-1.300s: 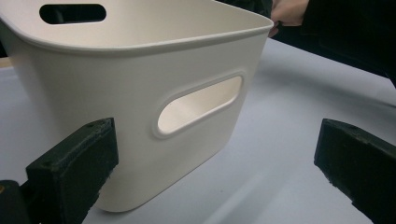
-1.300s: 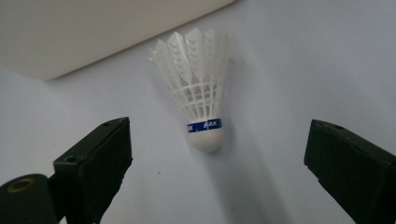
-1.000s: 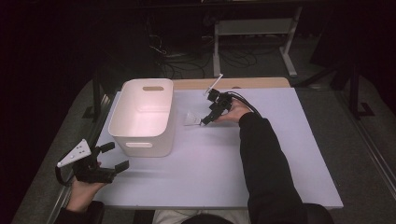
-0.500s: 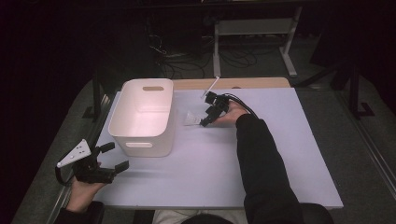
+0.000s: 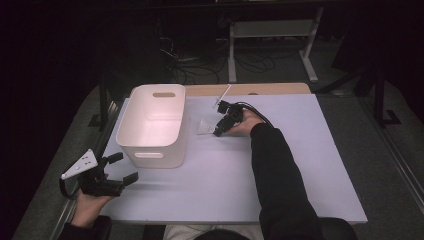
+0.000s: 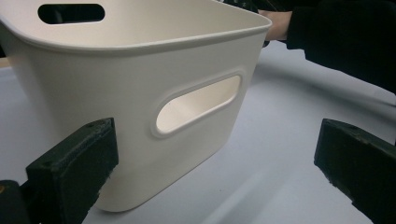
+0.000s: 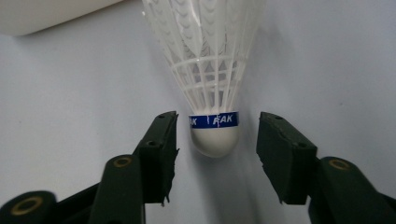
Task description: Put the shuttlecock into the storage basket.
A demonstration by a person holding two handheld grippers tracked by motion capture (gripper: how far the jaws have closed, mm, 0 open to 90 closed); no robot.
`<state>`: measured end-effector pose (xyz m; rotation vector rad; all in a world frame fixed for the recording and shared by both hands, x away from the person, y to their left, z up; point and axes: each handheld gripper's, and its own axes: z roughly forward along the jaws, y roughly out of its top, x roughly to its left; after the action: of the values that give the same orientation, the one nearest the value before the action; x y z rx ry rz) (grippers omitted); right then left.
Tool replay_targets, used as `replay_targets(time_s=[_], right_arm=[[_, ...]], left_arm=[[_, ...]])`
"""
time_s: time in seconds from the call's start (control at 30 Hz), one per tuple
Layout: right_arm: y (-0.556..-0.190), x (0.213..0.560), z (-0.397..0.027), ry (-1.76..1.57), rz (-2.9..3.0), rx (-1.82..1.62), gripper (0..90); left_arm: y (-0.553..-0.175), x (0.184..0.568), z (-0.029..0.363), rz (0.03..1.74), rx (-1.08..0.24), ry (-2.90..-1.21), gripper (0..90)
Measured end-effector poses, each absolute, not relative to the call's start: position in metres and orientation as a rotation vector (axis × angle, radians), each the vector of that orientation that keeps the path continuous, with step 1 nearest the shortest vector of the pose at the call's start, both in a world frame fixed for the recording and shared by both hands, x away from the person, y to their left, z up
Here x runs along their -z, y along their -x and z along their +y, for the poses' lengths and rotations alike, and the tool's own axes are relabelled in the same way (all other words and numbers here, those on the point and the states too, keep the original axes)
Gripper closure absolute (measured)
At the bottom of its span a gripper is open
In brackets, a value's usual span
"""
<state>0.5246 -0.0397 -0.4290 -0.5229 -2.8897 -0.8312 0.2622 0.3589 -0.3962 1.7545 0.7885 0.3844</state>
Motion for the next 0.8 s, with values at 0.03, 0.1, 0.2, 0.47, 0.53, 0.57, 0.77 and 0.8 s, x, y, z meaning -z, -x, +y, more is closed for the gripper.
replay_targets(time_s=[0.03,0.1,0.2,0.47,0.53,0.57,0.77,0.8], right_arm=[[-0.524,0.429,-0.039,0.523,-2.887,0.829,50.4],[-0.524,0.430,-0.039,0.513,-2.880,0.823,53.0],[-0.523,0.431,-0.037,0.494,-2.894,0.806,58.2],[-0.522,0.428,-0.037,0.479,-2.892,0.822,63.6],[-0.522,0.426,-0.038,0.479,-2.892,0.833,63.8],[-0.522,0.424,-0.039,0.484,-2.889,0.838,63.9],[-0.519,0.415,-0.042,0.500,-2.894,0.856,64.0],[-0.519,0.414,-0.043,0.500,-2.895,0.861,64.0]], left_arm=[[-0.262,0.396,0.359,0.788,-0.384,-1.754,0.0],[-0.262,0.396,0.359,0.791,-0.384,-1.752,0.0],[-0.262,0.396,0.359,0.791,-0.384,-1.751,0.0],[-0.262,0.396,0.359,0.789,-0.385,-1.755,0.0],[-0.262,0.396,0.359,0.789,-0.384,-1.755,0.0],[-0.262,0.396,0.359,0.789,-0.384,-1.755,0.0],[-0.262,0.396,0.359,0.790,-0.385,-1.754,0.0],[-0.262,0.396,0.359,0.790,-0.385,-1.755,0.0]])
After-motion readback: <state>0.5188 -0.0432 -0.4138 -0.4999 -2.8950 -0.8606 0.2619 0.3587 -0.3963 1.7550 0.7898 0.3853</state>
